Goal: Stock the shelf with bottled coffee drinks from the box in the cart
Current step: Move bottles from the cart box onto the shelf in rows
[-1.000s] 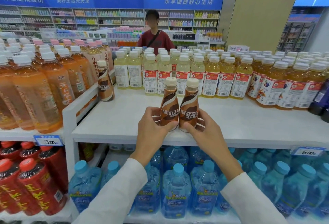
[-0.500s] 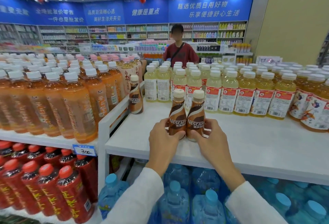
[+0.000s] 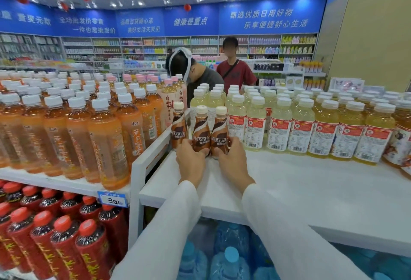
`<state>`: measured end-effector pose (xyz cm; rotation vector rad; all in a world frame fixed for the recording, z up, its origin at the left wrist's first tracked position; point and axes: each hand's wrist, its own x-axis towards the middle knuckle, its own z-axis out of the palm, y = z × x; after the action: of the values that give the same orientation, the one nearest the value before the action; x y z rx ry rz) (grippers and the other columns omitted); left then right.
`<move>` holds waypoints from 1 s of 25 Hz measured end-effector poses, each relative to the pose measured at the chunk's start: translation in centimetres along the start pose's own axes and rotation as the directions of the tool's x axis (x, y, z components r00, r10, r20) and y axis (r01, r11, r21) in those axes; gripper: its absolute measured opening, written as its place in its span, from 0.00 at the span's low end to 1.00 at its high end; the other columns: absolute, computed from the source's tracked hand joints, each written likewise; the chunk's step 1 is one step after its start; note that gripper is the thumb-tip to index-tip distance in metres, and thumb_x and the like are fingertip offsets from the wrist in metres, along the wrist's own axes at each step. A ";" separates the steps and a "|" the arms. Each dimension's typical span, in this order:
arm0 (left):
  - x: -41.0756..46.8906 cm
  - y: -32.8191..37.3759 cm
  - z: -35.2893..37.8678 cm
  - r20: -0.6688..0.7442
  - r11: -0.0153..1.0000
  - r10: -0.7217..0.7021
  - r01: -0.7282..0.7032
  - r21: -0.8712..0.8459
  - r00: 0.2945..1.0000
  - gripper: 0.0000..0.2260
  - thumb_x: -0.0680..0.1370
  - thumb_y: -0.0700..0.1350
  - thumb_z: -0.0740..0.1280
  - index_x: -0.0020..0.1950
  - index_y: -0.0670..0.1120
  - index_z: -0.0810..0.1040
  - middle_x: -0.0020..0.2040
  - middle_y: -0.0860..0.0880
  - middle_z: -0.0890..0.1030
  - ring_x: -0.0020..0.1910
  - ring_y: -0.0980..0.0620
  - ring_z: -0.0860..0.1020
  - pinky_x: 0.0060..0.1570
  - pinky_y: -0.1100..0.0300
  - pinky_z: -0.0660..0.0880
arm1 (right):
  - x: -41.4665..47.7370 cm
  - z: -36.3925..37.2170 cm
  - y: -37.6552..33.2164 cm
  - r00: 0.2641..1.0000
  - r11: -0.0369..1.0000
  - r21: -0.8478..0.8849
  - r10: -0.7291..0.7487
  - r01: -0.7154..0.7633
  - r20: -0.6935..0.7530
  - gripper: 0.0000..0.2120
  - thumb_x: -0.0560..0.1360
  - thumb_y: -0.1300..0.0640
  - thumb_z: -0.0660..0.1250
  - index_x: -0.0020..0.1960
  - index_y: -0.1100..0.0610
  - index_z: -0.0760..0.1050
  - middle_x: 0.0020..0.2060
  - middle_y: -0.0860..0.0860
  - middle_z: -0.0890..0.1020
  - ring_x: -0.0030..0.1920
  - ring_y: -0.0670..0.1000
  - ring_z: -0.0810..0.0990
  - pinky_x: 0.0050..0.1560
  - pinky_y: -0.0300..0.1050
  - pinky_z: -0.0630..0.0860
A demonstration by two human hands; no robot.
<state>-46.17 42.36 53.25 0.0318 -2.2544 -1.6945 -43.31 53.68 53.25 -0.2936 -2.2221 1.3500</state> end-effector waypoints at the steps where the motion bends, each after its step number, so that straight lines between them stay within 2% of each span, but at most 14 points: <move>1: 0.4 -0.2 0.1 -0.008 1.000 -0.007 0.007 -0.010 1.000 0.19 0.74 0.43 0.78 0.61 0.46 0.75 0.60 0.46 0.81 0.63 0.42 0.78 0.66 0.41 0.74 | 0.4 0.4 0.0 1.000 1.000 0.005 0.000 0.000 0.002 0.21 0.77 0.58 0.72 0.66 0.57 0.70 0.61 0.54 0.77 0.62 0.55 0.77 0.62 0.51 0.73; 4: 1.1 -0.4 0.3 -0.048 0.999 -0.016 0.015 -0.038 0.999 0.17 0.74 0.42 0.77 0.58 0.48 0.74 0.58 0.48 0.80 0.61 0.44 0.78 0.65 0.43 0.76 | 1.2 1.2 0.1 1.000 0.999 0.042 0.012 -0.012 0.014 0.21 0.77 0.57 0.72 0.67 0.55 0.70 0.62 0.53 0.78 0.62 0.53 0.77 0.61 0.47 0.73; 11: 1.9 -0.6 0.6 -0.093 1.000 -0.030 0.029 -0.011 0.995 0.19 0.75 0.42 0.77 0.64 0.44 0.76 0.63 0.45 0.79 0.63 0.44 0.77 0.66 0.47 0.75 | 1.7 2.2 0.3 1.000 1.000 0.029 0.001 -0.001 -0.022 0.22 0.77 0.56 0.73 0.68 0.56 0.70 0.63 0.52 0.77 0.63 0.53 0.76 0.63 0.47 0.72; 14: 1.9 -0.5 0.7 -0.097 1.000 -0.028 0.027 -0.011 0.995 0.19 0.76 0.42 0.76 0.64 0.44 0.75 0.64 0.45 0.78 0.64 0.44 0.76 0.65 0.48 0.74 | 1.8 2.3 0.3 1.000 1.000 0.026 -0.002 0.002 -0.015 0.23 0.77 0.56 0.73 0.69 0.56 0.70 0.63 0.53 0.77 0.63 0.53 0.76 0.65 0.50 0.72; 19: 2.1 -0.7 0.7 -0.092 1.000 -0.028 0.029 0.012 0.995 0.21 0.76 0.44 0.77 0.66 0.45 0.74 0.64 0.45 0.76 0.65 0.44 0.76 0.67 0.45 0.74 | 2.2 2.7 0.6 1.000 1.000 0.023 0.001 -0.001 -0.010 0.23 0.77 0.55 0.72 0.69 0.55 0.69 0.64 0.52 0.77 0.64 0.54 0.76 0.66 0.55 0.74; 22: 1.9 -0.7 0.4 -0.077 0.999 -0.027 0.029 0.019 0.997 0.23 0.76 0.46 0.77 0.68 0.45 0.73 0.65 0.45 0.77 0.65 0.43 0.76 0.67 0.44 0.75 | 2.0 2.5 0.7 1.000 0.999 0.032 0.007 -0.008 0.012 0.27 0.77 0.54 0.73 0.73 0.55 0.67 0.68 0.53 0.76 0.68 0.55 0.74 0.69 0.55 0.72; 25: 0.6 -0.7 -0.5 -0.029 1.000 0.003 -0.002 0.014 1.000 0.23 0.76 0.49 0.76 0.68 0.45 0.74 0.65 0.46 0.79 0.66 0.44 0.76 0.68 0.44 0.74 | 0.6 1.1 0.4 0.996 0.997 0.046 0.060 -0.063 0.065 0.34 0.79 0.53 0.71 0.80 0.56 0.60 0.76 0.54 0.69 0.75 0.56 0.69 0.73 0.58 0.68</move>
<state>-46.72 41.52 52.85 0.0565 -2.2445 -1.6659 -44.45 53.35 52.72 -0.3079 -2.2452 1.4615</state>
